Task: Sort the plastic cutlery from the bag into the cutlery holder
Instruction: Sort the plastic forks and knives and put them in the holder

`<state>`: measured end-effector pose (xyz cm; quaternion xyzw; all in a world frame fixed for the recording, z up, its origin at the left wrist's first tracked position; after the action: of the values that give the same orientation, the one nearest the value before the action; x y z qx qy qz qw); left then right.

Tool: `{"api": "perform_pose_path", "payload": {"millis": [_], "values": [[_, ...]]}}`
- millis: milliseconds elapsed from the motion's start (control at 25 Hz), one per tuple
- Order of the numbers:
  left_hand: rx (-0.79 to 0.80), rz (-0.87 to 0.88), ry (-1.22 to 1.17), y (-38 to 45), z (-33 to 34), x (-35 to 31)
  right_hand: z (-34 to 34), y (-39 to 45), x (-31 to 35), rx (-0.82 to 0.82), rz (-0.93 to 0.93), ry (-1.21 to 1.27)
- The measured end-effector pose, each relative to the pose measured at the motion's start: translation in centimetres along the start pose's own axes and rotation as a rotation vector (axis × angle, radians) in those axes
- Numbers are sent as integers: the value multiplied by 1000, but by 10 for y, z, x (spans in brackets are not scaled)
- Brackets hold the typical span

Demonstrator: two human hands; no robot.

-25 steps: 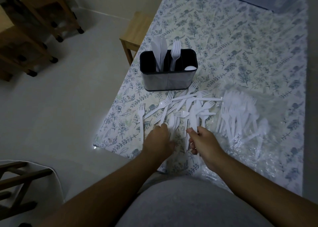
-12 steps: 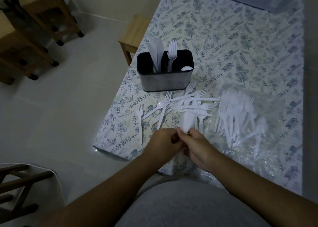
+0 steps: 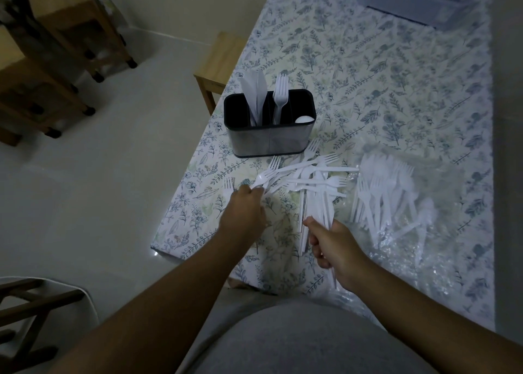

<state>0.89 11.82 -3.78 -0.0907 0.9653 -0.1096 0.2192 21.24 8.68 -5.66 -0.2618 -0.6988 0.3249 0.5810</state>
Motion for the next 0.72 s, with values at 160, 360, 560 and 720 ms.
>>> {"api": "perform_pose_path", "payload": {"millis": [160,360,560,720], "values": [[-57,22,44,7,-6,-6,-4,-1,1,6,4,7],[31,-42,159,24,1,-17,-1,-8,5,46,-18,-32],[137,-88,100,27,3,-16,-2,-4,6,45,-12,-9],[173,-177,-109,14,2,-13,1,4,3,51,7,69]]}}
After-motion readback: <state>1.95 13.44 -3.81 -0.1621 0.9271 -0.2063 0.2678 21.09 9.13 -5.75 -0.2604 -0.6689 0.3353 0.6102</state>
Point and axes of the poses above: each hand's wrist, its own y-axis towards the middle knuckle, its own z-axis out of the palm, x = y × z, the point moved 8 cm from there along y, towards the middle knuckle, and after that the axes turned 2 degrees about y, right-handed, at the moved point
